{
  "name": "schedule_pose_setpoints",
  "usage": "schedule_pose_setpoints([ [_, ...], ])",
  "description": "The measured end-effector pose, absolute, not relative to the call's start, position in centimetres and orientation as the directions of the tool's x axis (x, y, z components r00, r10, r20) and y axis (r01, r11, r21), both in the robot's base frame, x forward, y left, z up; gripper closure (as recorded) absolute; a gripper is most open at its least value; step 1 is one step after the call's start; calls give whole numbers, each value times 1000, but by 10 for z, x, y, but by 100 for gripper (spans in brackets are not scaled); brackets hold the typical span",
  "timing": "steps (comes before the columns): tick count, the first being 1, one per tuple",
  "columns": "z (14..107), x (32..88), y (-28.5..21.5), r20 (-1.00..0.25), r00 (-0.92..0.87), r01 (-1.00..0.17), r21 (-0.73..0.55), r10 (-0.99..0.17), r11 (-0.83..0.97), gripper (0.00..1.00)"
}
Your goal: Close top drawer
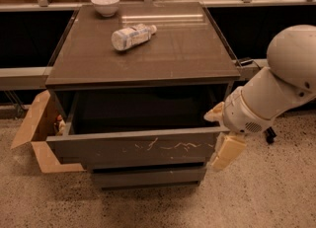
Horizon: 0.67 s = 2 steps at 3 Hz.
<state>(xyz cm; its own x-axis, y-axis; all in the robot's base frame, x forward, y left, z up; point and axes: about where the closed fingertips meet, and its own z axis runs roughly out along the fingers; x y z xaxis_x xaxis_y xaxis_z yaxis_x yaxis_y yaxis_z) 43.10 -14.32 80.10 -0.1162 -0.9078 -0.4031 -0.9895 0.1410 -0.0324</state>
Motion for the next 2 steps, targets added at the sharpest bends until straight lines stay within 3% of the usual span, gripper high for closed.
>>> schedule_pose_setpoints([
  [2, 777, 429, -136, -404, -111, -992, -6, -908, 125, 73],
])
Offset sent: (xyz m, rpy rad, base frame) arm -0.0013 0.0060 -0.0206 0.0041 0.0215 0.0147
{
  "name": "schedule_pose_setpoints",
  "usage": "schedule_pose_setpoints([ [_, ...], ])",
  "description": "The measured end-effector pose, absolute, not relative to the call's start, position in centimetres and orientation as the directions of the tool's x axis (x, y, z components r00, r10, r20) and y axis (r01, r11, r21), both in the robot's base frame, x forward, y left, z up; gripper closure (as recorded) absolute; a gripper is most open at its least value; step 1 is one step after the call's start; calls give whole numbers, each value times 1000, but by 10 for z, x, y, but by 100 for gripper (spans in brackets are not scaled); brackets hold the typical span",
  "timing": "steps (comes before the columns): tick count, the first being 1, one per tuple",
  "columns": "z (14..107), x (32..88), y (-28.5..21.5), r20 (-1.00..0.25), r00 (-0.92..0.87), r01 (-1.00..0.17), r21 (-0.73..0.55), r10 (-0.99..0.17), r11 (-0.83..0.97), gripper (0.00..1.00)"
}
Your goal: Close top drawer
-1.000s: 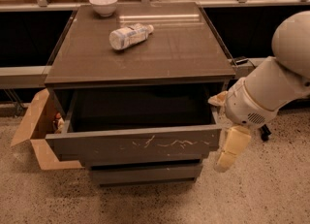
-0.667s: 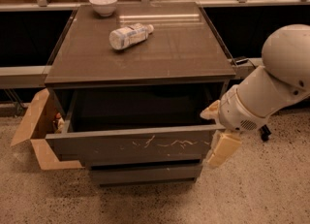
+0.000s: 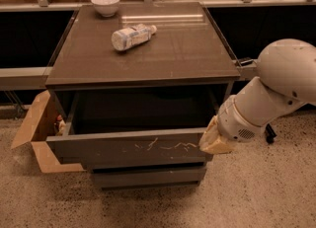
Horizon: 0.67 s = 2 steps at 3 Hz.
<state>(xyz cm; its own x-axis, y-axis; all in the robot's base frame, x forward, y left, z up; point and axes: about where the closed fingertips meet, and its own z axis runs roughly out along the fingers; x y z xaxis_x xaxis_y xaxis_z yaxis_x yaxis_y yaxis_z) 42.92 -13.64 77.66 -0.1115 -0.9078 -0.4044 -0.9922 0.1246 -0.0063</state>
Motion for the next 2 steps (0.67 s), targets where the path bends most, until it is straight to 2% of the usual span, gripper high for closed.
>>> schedule_pose_setpoints([
  [1, 776, 429, -136, -404, -112, -992, -6, -908, 125, 96],
  [2, 744, 434, -135, -372, -117, -993, 11, -921, 121, 100],
])
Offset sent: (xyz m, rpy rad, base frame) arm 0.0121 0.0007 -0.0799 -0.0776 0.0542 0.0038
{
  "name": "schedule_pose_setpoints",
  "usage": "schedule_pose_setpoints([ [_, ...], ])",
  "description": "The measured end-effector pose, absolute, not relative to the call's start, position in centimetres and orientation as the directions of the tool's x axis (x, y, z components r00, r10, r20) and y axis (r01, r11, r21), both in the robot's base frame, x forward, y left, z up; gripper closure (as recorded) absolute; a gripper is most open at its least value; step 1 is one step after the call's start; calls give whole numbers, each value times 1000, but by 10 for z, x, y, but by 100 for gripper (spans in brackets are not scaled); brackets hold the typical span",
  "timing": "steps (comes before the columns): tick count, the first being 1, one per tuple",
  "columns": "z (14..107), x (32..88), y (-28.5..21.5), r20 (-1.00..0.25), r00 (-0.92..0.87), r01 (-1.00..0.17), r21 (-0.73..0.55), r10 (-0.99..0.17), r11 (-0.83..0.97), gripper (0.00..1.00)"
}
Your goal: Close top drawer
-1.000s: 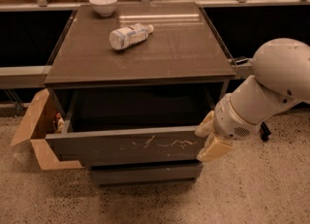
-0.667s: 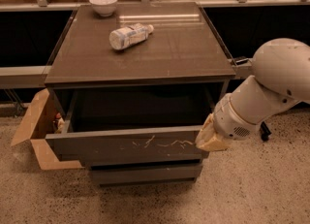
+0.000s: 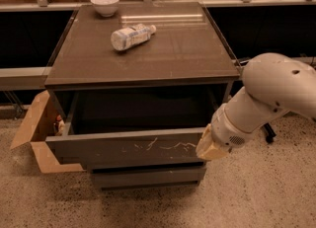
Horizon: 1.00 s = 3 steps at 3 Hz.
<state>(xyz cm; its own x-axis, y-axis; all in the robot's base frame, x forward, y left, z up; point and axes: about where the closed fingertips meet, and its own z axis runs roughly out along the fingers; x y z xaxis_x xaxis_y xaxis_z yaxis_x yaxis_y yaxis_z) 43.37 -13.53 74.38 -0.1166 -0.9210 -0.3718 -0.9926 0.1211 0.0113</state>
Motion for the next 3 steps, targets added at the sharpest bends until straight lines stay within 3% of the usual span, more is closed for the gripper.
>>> schedule_pose_setpoints([
  [3, 661, 477, -145, -384, -82, -992, -61, -920, 114, 100],
])
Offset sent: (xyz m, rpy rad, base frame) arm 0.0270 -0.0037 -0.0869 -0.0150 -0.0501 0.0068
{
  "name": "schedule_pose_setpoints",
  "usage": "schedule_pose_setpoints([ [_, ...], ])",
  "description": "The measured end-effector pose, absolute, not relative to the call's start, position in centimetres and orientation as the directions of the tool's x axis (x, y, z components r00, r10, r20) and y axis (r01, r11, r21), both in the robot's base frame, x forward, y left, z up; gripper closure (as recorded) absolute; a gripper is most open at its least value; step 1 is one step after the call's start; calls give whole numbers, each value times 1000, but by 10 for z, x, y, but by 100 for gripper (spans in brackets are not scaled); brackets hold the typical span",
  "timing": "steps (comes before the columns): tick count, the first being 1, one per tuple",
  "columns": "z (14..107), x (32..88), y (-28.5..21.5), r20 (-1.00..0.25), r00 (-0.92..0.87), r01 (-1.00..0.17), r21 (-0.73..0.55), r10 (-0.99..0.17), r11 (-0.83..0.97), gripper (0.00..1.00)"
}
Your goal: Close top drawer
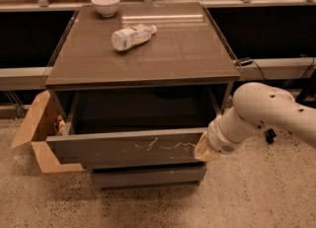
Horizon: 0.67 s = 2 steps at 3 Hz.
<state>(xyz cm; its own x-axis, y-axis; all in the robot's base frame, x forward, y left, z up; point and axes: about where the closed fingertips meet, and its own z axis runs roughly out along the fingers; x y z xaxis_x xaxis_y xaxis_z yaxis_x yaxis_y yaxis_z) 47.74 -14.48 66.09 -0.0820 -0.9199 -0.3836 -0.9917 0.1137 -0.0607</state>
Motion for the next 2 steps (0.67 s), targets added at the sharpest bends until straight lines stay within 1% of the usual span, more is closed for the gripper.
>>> schedule_pose_setpoints([
  [1, 653, 497, -152, -392, -72, -990, -84, -917, 114, 100],
  [2, 645, 513, -161, -410, -74, -989, -87, -909, 119, 82],
])
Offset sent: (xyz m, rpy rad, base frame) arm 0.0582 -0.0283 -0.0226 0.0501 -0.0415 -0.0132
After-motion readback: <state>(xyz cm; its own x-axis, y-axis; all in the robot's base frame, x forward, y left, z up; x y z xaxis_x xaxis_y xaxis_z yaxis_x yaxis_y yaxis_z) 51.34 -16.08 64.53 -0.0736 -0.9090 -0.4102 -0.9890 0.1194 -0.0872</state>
